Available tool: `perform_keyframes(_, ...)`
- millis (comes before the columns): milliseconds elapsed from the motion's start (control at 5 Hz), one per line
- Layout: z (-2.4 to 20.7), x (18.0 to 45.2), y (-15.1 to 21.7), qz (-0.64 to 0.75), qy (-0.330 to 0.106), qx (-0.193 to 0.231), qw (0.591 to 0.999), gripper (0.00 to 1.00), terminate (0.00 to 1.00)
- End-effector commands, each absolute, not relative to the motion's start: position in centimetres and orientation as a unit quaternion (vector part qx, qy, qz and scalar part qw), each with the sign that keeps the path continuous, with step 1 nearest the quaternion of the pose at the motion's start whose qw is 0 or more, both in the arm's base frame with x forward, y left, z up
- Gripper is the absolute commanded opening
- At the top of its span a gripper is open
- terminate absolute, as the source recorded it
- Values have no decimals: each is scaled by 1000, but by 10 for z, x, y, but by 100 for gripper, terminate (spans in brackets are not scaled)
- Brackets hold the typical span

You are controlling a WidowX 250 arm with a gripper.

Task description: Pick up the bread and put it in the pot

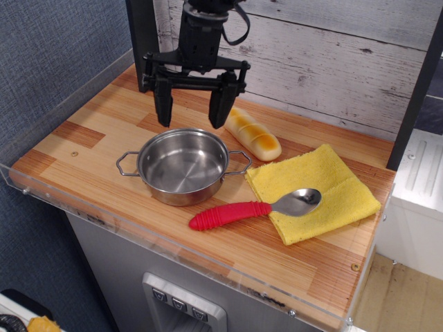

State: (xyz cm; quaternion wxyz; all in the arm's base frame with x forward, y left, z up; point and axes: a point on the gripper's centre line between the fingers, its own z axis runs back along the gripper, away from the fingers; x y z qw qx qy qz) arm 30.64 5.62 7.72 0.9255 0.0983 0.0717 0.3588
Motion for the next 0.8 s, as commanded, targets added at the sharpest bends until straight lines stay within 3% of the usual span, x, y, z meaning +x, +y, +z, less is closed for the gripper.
perform_keyframes(0, 63, 331, 44, 320, 92, 91, 939, 100, 0)
perform_keyframes(600, 52, 350, 41, 295, 105, 98, 945, 100, 0)
